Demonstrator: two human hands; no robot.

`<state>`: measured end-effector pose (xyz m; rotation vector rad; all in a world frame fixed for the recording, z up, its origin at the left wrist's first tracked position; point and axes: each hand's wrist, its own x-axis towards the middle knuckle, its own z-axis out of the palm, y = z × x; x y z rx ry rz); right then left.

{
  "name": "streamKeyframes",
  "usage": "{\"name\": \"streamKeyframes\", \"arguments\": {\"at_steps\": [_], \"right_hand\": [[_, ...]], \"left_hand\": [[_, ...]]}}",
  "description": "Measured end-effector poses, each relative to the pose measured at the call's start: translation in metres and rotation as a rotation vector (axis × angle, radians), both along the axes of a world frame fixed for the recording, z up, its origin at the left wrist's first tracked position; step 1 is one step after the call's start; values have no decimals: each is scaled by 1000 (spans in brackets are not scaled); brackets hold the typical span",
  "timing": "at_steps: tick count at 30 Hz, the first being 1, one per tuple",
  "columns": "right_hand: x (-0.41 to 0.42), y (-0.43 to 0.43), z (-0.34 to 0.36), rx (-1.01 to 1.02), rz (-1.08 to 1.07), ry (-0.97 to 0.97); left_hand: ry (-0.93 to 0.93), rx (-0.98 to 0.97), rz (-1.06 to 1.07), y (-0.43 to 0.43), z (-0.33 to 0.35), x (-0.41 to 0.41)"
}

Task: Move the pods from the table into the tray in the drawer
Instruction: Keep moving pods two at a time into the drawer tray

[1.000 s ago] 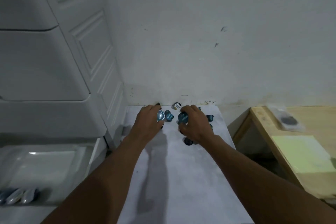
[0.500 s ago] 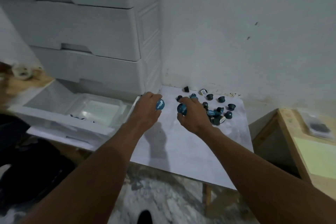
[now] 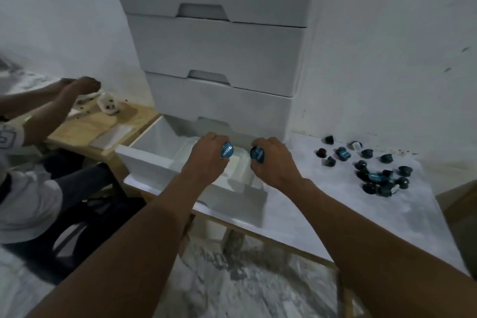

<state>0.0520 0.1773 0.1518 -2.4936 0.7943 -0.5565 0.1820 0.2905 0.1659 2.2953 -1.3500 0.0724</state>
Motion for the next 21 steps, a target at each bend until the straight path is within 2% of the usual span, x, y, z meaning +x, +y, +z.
{"name": "streamKeyframes", "arguments": {"at_steps": [10, 21], "right_hand": [[80, 37, -17, 39, -115, 53], [126, -29, -55, 163, -147, 233]], "left_hand": [[13, 74, -135, 18, -10, 99], [95, 256, -205, -53, -51, 145]]}}
